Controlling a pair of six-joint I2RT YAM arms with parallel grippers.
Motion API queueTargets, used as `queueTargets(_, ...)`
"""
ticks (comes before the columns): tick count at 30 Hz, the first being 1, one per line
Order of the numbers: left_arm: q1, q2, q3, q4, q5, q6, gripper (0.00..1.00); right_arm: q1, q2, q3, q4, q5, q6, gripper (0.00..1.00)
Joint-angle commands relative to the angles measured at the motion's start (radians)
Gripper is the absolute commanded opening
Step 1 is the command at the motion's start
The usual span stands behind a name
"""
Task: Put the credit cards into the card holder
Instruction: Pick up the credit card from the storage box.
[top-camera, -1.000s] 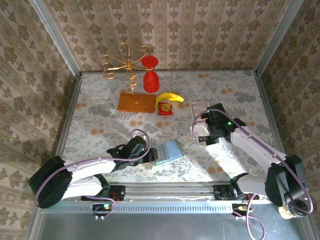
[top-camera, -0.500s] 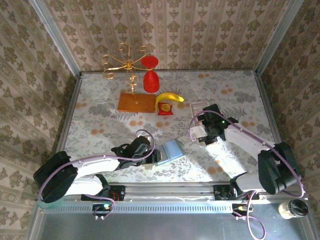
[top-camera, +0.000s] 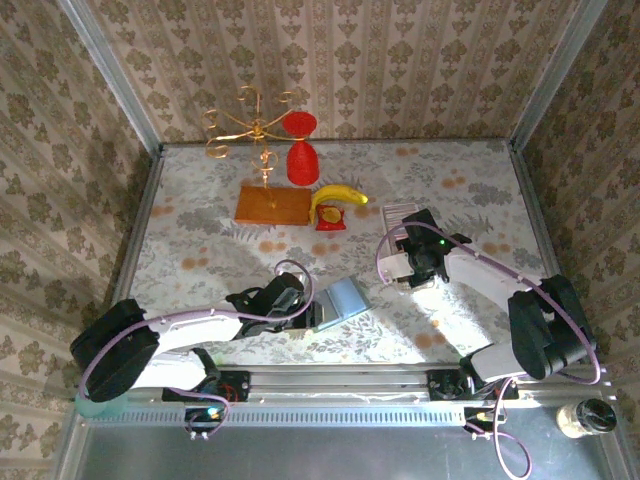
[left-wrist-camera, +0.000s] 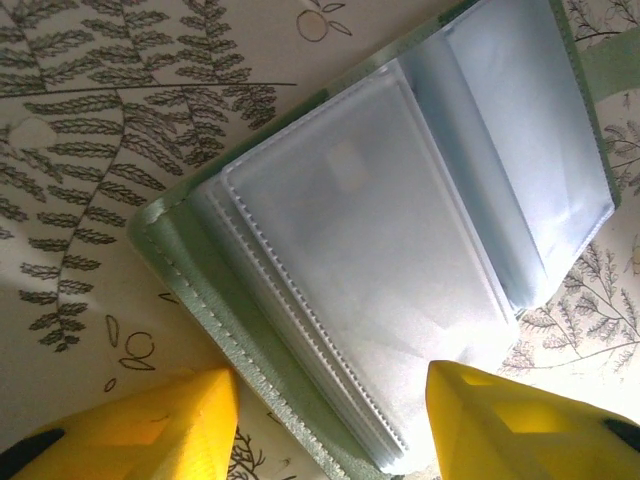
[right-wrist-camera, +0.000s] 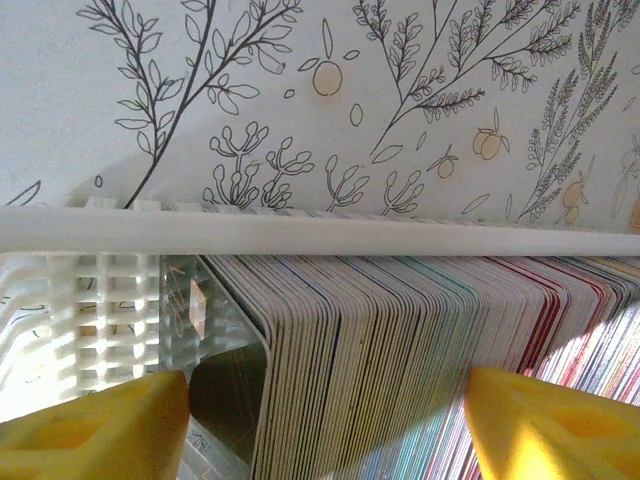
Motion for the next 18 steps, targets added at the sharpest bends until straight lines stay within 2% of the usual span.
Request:
queueTargets(1, 0.014, 0.011, 0.014, -0.085, -0.036, 0.038, 0.52, -0.002, -0.054, 0.01, -0.008, 0.025, -0.015, 0.69)
queueTargets(17, 0.038, -0.04, 0.007, -0.145, -0.055, 0.059, 0.51, 0.008, -0.094, -0.01, -0.031, 0.017, -0.004, 0.48)
queueTargets(18, 0.037, -0.04, 0.006, -0.142, -0.052, 0.059, 0.51, 0.009, -0.095, -0.013, -0.035, 0.019, -0.002, 0.45)
